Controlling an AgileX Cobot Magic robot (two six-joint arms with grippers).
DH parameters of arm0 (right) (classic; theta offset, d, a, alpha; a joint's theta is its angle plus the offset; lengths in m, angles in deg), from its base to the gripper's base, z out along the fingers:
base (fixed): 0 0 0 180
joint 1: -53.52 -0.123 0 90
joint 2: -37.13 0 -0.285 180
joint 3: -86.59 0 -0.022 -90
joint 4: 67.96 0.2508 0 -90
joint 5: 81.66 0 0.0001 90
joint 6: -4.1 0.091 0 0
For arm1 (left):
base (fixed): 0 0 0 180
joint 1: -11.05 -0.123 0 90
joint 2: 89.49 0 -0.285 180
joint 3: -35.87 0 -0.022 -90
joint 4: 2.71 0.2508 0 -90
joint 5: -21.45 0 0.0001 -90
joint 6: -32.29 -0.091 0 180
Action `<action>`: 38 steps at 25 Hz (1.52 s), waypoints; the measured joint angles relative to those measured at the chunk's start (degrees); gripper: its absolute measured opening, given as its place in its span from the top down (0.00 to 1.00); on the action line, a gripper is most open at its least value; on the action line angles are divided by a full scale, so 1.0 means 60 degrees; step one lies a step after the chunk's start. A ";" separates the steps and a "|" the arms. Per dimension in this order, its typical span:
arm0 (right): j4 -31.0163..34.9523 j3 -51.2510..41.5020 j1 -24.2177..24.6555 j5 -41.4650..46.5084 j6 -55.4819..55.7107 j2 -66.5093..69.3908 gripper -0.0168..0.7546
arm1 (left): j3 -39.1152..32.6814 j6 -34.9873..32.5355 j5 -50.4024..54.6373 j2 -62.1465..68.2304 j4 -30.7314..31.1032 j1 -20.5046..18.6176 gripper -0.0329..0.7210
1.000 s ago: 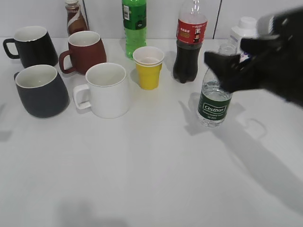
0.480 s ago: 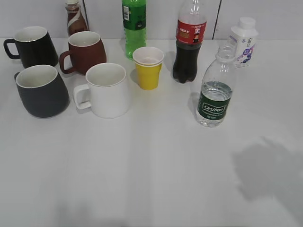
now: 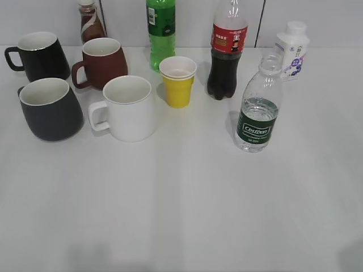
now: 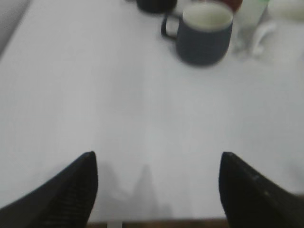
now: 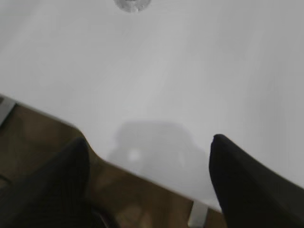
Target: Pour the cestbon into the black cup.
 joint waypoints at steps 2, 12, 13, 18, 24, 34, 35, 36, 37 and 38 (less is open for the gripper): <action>0.0043 -0.0167 0.0000 -0.0242 0.0032 -0.0286 0.22 | -0.0235 0.0000 0.0143 -0.0041 -0.0128 0.0000 0.17; 0.0045 -0.0262 0.0000 -0.0326 0.0052 -0.0268 0.22 | -0.0656 -0.0009 -0.0790 -0.0042 -0.0477 0.0000 0.19; 0.0045 -0.0262 0.0000 -0.0338 0.0052 -0.0268 0.22 | -0.0665 -0.0009 -0.0790 -0.0042 -0.0477 0.0000 0.19; 0.0045 -0.0262 0.0070 -0.0348 0.0052 -0.0268 0.22 | -0.0675 -0.0009 -0.0790 -0.0042 -0.0477 0.0000 0.21; 0.0045 -0.0262 0.1592 -0.0375 0.0052 -0.0268 0.22 | -0.0675 -0.0018 -0.0798 -0.0149 -0.0477 -0.0069 0.22; 0.0058 -0.0262 0.3867 -0.0399 0.0054 -0.1774 0.22 | -0.0683 -0.0025 -0.0818 -0.0919 -0.0477 -0.1045 0.31; 0.0007 -0.0253 0.3946 -0.0400 0.0063 -0.1850 0.22 | -0.0683 -0.0025 -0.0843 -0.0923 -0.0477 -0.1054 0.32; 0.0011 -0.0253 0.4002 -0.0414 0.0063 -0.1882 0.22 | -0.0683 -0.0025 -0.0843 -0.0923 -0.0477 -0.1053 0.33; 0.0020 -0.0253 0.4039 -0.0414 0.0063 -0.1884 0.22 | -0.0683 -0.0025 -0.0843 -0.0923 -0.0477 -0.1053 0.34; 0.0029 -0.0262 0.4060 -0.0414 0.0063 -0.1884 0.22 | -0.0683 -0.0025 -0.0843 -0.0923 -0.0477 -0.1053 0.34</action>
